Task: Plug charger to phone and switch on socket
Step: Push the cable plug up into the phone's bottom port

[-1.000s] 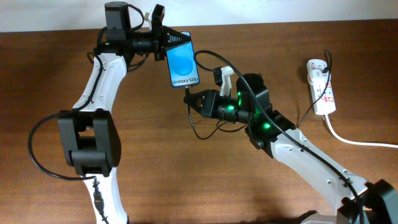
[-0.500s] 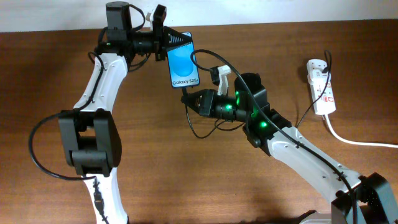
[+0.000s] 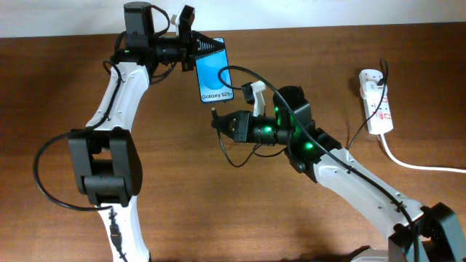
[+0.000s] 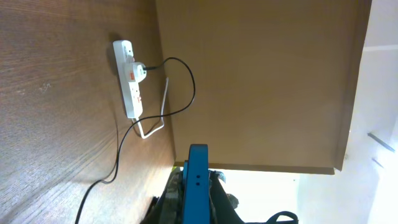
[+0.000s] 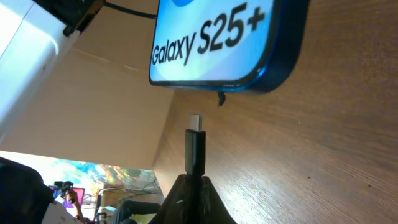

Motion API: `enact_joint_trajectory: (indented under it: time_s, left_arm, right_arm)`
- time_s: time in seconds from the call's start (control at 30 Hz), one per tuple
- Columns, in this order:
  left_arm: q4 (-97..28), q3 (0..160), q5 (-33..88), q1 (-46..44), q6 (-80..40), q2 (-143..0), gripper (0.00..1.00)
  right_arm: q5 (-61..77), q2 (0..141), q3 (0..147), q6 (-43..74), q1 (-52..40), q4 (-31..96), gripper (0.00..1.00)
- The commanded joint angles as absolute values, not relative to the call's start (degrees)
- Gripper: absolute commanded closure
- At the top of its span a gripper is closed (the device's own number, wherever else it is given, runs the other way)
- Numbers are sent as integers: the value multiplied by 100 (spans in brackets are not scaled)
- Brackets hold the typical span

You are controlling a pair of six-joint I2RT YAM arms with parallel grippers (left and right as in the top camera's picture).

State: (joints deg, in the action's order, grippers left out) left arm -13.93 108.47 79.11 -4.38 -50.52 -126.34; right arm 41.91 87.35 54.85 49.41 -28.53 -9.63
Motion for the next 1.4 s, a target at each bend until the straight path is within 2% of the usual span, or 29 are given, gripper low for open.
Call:
enact_joint_trajectory:
  time_s: [0.0,1.37]
  left_arm:
    - [-1354,10857,8099,-429,-5002,-12663,100]
    - [-1356,10857,8117,-425,-5006,-12663,100]
  right_arm:
    - [4265,8479,5518,4799,-2875,-978,96]
    - [4322,8475,5518,4998,-2585,-961,96]
